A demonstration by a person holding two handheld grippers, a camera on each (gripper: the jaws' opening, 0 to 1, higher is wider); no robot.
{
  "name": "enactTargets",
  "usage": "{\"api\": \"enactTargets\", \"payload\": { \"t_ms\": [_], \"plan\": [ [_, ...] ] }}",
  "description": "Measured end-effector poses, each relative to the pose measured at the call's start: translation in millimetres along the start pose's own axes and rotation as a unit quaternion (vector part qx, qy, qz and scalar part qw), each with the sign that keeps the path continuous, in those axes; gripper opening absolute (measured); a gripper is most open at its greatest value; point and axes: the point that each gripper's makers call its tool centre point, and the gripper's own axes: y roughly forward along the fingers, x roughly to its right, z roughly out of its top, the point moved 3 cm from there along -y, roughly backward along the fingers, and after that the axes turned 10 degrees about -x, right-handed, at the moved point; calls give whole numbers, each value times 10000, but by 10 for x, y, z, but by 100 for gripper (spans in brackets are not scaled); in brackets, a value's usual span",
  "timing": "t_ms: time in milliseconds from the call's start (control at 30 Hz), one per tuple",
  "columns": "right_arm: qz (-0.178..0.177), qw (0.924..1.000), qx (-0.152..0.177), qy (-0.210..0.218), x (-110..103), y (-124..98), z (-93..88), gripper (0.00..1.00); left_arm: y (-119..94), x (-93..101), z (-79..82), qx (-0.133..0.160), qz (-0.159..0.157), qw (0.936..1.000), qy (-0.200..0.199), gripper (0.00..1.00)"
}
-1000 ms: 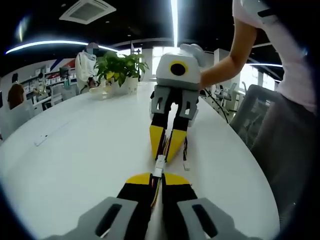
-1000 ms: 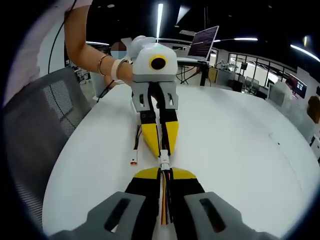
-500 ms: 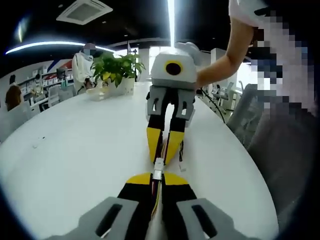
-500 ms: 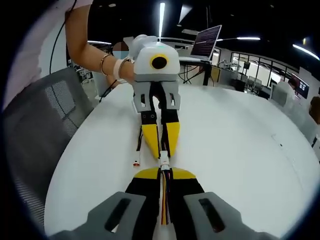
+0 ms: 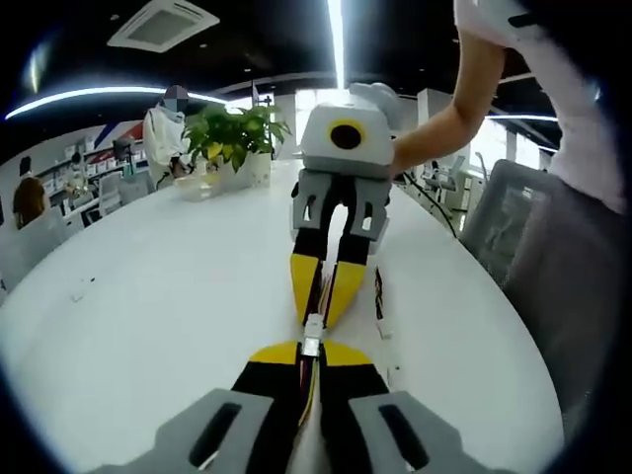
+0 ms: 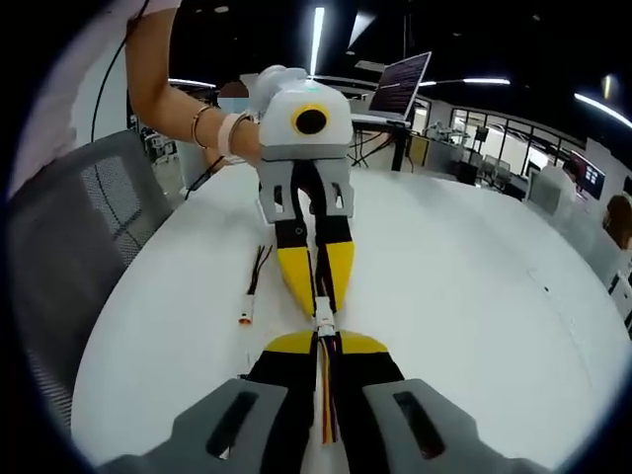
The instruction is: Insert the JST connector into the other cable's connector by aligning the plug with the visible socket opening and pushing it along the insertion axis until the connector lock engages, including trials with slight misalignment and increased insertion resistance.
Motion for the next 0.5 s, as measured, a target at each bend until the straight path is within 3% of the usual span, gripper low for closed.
{"api": "enactTargets", "payload": {
  "t_ms": [500],
  "plan": [
    [-106,9999,28,62,98,64,-81,3,114,-123,-54,-69,32,10000,-44,1]
  ]
}}
